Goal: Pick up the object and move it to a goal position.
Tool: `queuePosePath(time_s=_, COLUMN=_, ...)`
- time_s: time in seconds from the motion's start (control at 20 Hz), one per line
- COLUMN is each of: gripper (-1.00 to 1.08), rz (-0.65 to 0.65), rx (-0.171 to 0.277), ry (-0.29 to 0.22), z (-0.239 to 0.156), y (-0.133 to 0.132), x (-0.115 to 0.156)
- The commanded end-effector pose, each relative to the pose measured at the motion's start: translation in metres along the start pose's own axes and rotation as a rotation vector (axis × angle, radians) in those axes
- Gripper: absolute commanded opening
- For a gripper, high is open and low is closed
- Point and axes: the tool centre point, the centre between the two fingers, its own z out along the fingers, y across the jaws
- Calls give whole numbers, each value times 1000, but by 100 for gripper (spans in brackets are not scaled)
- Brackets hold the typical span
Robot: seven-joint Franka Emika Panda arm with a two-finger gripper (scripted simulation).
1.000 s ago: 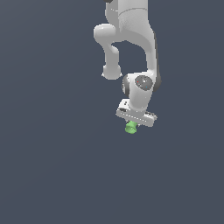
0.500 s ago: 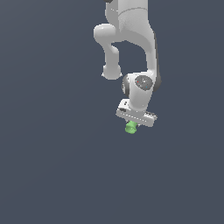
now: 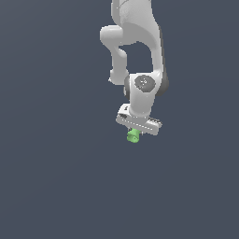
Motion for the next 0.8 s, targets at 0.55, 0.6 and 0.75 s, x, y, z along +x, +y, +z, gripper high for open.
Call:
queuePosePath(time_s=0.55, gripper=-100, rz=1, rx=0, ry=0, z=-64, y=55, x=65)
queuePosePath(time_s=0.6, gripper=-100, rz=1, rx=0, ry=0, z=-66, y=56, x=67)
queuePosePath(time_s=0.75, gripper=-100, rz=2, rx=0, ry=0, z=-67, y=57, x=69)
